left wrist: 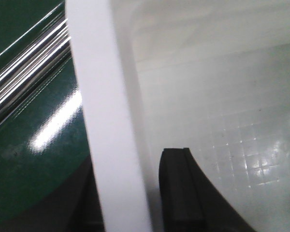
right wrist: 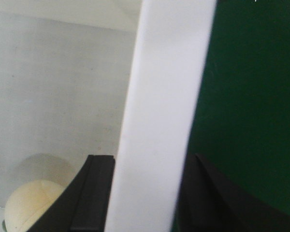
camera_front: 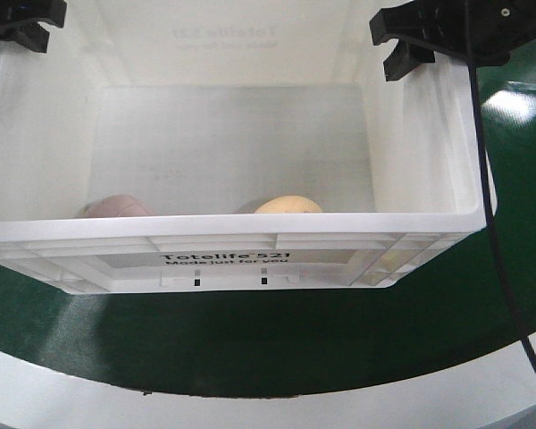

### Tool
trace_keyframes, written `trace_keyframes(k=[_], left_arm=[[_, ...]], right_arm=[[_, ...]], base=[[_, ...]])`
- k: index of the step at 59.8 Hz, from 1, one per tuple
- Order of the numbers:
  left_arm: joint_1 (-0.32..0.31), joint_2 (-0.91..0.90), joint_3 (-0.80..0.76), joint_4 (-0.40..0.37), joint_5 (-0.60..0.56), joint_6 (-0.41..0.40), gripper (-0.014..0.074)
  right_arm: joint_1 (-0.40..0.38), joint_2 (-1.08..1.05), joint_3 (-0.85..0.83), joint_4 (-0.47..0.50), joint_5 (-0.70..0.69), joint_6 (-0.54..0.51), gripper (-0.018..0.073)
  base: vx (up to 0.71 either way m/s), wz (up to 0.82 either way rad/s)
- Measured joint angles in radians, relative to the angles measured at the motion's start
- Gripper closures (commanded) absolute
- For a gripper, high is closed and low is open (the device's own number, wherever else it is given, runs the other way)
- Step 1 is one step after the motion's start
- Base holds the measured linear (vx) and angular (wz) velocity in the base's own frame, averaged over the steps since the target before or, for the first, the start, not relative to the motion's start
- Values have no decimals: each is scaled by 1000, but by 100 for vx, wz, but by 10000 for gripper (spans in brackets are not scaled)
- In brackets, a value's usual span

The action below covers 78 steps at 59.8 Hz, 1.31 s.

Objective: Place moving items into box and shelve

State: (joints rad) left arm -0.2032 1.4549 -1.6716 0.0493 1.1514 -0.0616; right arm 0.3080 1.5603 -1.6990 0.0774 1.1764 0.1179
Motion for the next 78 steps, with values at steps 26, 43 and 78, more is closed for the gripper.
trace_keyframes(k=[26,43,78], left_arm=[[-1,-6,0,-2,5,0,603],[-1,-6,0,-7,5,-3,603],[-1,-6,0,-18,6,-3,603]], right_arm=[[0,-16,0,-5,-6,2,564],[0,-23,0,-12,-6,2,564],[0,-23,0,-15,-6,2,564]], base=[[0,0],[0,0],[0,0]])
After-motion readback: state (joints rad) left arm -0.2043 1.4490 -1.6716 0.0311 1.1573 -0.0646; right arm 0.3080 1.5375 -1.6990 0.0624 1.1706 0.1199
